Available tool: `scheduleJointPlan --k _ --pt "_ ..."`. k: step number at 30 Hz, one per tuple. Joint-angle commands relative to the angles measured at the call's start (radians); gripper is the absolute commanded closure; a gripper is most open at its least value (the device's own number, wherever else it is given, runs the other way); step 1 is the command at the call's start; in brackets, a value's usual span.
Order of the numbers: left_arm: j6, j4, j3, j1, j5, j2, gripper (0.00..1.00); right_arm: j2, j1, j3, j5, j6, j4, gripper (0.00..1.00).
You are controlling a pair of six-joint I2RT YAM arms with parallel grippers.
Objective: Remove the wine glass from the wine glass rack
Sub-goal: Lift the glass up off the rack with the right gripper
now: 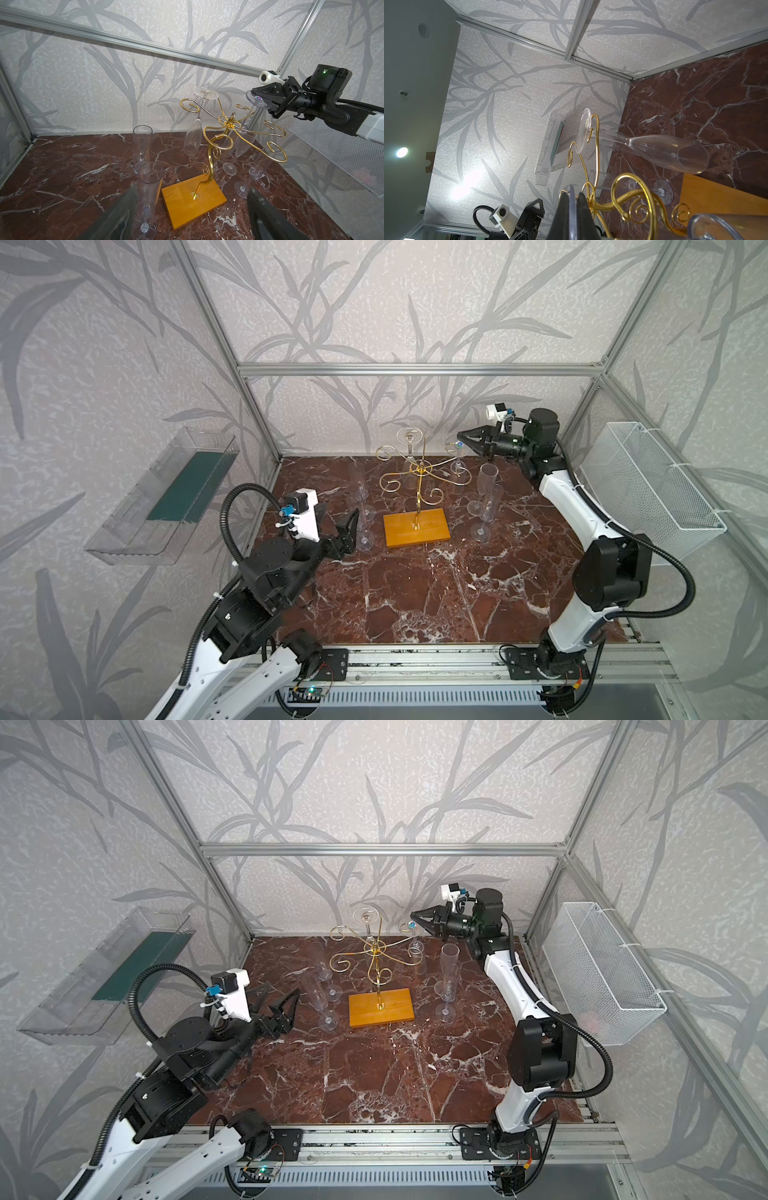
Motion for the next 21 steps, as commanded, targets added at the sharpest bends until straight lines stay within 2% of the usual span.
scheduleJointPlan --k 1,7,11,16,21 --pt "-0.021 -0.026 0.002 0.003 -0.013 -0.01 0.17 -0.008 0.036 0.018 -0.003 -0.012 0.02 1.0" --pt "-0.03 -0.037 -0.004 0.003 -0.022 -0.033 0.17 0.053 0.085 0.101 0.012 -0.022 0.0 1.0" --pt "-0.045 -0.042 -0.015 0.002 -0.024 -0.055 0.17 0.107 0.088 0.202 0.026 -0.073 -0.083 1.0" --pt "-0.079 -0.039 -0.032 0.002 -0.025 -0.078 0.17 0.216 0.087 0.427 0.039 -0.182 -0.25 1.0" --pt "-0.095 -0.044 -0.035 0.003 -0.02 -0.09 0.17 0.334 0.087 0.717 0.095 -0.353 -0.493 1.0"
